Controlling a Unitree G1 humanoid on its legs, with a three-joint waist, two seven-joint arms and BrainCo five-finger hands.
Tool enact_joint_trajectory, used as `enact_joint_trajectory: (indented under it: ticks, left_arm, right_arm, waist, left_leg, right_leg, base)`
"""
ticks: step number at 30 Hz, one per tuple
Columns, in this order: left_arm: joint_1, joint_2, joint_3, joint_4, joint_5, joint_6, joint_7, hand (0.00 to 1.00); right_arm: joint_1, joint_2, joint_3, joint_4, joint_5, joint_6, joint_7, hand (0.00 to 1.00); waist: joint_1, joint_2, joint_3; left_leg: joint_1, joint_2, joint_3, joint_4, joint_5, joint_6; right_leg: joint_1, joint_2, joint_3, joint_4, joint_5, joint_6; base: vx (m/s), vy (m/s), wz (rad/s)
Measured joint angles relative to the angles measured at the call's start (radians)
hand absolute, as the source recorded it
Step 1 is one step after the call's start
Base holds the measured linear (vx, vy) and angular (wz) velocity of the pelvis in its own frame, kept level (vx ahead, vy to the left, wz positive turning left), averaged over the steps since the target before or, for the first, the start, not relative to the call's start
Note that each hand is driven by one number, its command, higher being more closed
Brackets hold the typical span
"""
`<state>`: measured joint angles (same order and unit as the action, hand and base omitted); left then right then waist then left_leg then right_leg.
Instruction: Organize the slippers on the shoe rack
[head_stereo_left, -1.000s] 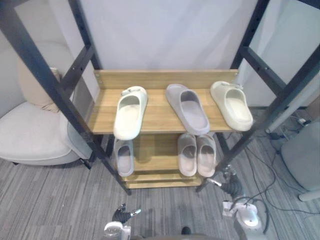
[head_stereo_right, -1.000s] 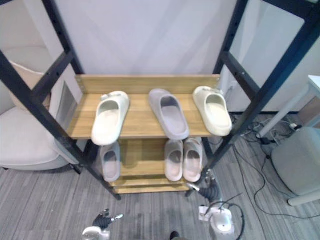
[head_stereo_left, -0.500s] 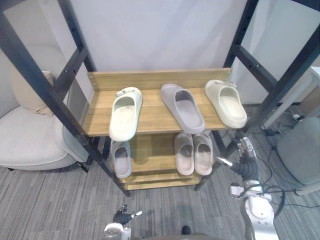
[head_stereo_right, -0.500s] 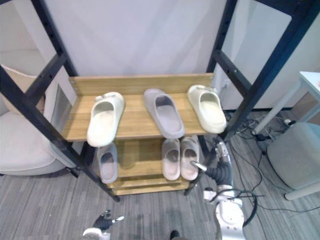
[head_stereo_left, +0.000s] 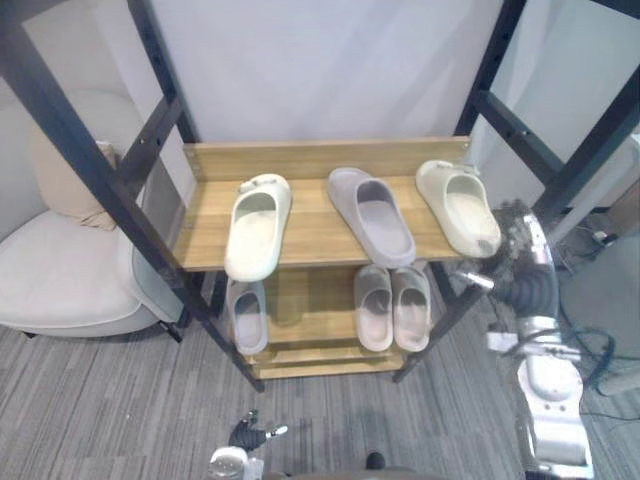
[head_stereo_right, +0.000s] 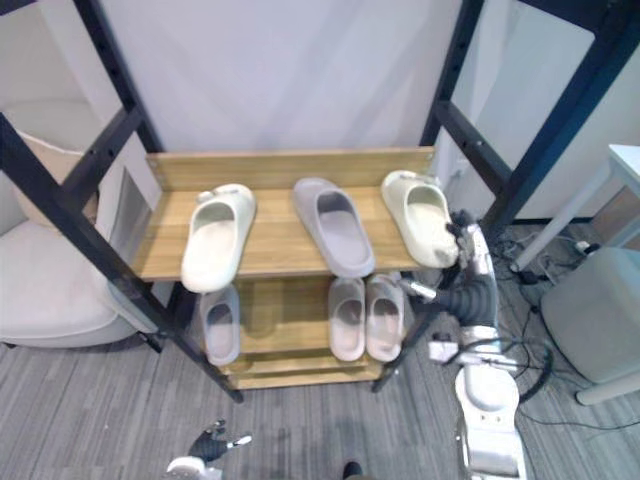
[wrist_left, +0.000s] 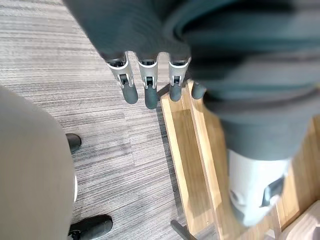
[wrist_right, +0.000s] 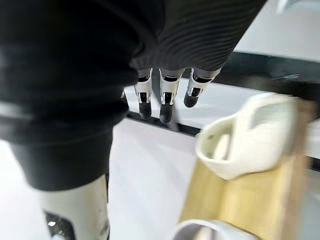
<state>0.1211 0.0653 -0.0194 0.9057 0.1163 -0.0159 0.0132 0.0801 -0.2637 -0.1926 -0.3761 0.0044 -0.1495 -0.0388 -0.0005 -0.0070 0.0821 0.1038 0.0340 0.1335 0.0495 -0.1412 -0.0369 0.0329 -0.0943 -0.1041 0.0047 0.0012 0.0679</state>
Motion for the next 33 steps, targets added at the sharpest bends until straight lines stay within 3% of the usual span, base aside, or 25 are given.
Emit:
enact_joint_trajectory:
  ticks: [13,25,33]
  left_arm:
    - [0.002,0.012,-0.003,0.0,0.0,-0.009,-0.018,0.0]
    - [0.002,0.022,-0.02,-0.011,-0.003,-0.018,-0.018,0.0]
    - [0.003,0.031,-0.02,-0.021,-0.024,-0.022,-0.018,0.0]
  right_arm:
    - [-0.237,-0.182,0.047,0.279,0.078,0.003,0.02,0.0]
    - [-0.419,-0.268,0.129,0.512,0.073,0.033,0.021,0.0]
    - [-0.496,-0.27,0.171,0.558,0.071,0.041,0.022,0.0]
  waist:
    - [0.006,-0.021,-0.018]
    - [0.012,-0.033,-0.012]
    - [0.026,-0.05,-0.001]
  left_leg:
    - [-0.033,-0.014,-0.03,0.001,0.004,0.005]
    - [-0.049,-0.029,-0.034,-0.008,0.011,0.017]
    - [-0.052,-0.035,-0.042,-0.008,0.014,0.02]
  right_leg:
    - [-0.015,-0.008,-0.03,-0.008,0.001,0.003]
    - [-0.016,-0.019,-0.037,-0.041,0.026,0.007]
    - [-0.015,-0.025,-0.046,-0.043,0.028,0.009]
  base:
    - [0.01,0.0,0.06]
    - [0.0,0.0,0.0]
    - [-0.01,0.0,0.02]
